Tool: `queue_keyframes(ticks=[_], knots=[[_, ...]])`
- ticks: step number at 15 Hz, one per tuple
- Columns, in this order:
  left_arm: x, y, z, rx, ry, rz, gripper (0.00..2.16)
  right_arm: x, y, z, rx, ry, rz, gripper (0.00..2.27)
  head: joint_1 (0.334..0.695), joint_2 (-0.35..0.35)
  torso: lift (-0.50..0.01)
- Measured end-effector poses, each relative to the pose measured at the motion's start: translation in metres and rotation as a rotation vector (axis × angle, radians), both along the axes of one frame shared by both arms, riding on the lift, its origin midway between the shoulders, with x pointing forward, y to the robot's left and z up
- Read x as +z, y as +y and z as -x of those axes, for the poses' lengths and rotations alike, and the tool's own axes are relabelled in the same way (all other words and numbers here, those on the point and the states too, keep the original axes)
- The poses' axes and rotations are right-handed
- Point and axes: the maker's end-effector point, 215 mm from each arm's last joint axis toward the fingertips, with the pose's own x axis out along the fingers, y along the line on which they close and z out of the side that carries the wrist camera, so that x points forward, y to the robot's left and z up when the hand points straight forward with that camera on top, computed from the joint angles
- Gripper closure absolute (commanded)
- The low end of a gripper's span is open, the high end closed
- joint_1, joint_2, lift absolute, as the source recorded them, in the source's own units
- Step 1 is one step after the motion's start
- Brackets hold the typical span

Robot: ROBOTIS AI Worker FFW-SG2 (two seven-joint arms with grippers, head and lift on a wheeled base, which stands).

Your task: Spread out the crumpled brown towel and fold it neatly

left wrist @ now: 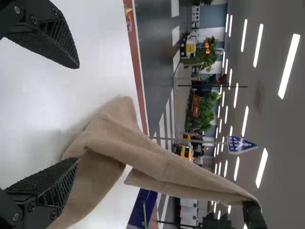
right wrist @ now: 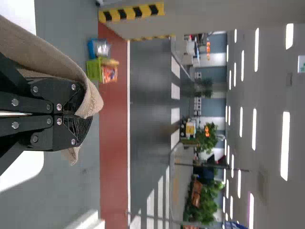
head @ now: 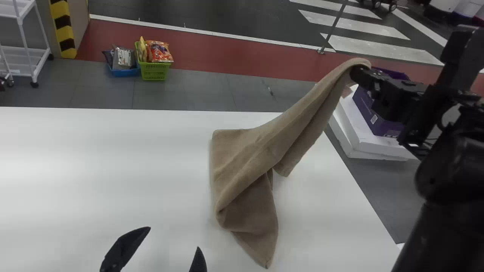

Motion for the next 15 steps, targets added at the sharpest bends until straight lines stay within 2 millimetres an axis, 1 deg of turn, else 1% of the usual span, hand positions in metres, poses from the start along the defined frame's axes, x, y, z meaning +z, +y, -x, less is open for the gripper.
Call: queue_keyframes(ticks=[2, 3, 4, 6, 8, 10, 11, 13, 15], knots=[[-0.010, -0.016, 0.009, -0.027, 0.014, -0.017, 0.14, -0.015, -0.023, 0.007, -0.055, 0.025, 0.087, 2.01, 0.695, -0.350, -0.126], [-0.015, -0.025, 0.013, -0.042, 0.019, -0.024, 0.14, -0.024, -0.029, 0.013, -0.071, 0.037, 0.131, 2.01, 0.695, -0.350, -0.126], [-0.018, -0.032, 0.015, -0.055, 0.020, -0.026, 0.14, -0.033, -0.030, 0.017, -0.075, 0.048, 0.161, 2.01, 0.695, -0.350, -0.126], [-0.022, -0.044, 0.018, -0.075, 0.032, -0.037, 0.14, -0.049, -0.026, 0.030, -0.072, 0.067, 0.233, 2.01, 0.695, -0.350, -0.126], [-0.023, -0.050, 0.017, -0.081, 0.034, -0.044, 0.14, -0.059, -0.022, 0.042, -0.062, 0.069, 0.325, 2.01, 0.695, -0.350, -0.126], [-0.021, -0.050, 0.015, -0.081, 0.031, -0.046, 0.14, -0.080, -0.020, 0.054, -0.046, 0.108, 0.373, 2.01, 0.695, -0.350, -0.126], [-0.021, -0.050, 0.014, -0.082, 0.031, -0.047, 0.14, -0.094, -0.020, 0.060, -0.038, 0.137, 0.387, 2.01, 0.695, -0.350, -0.126], [-0.024, -0.054, 0.015, -0.088, 0.041, -0.053, 0.14, -0.119, -0.012, 0.068, -0.002, 0.175, 0.423, 2.01, 0.695, -0.350, -0.126], [-0.026, -0.061, 0.017, -0.099, 0.049, -0.058, 0.14, -0.134, -0.004, 0.072, 0.022, 0.193, 0.443, 2.01, 0.695, -0.350, -0.126]])
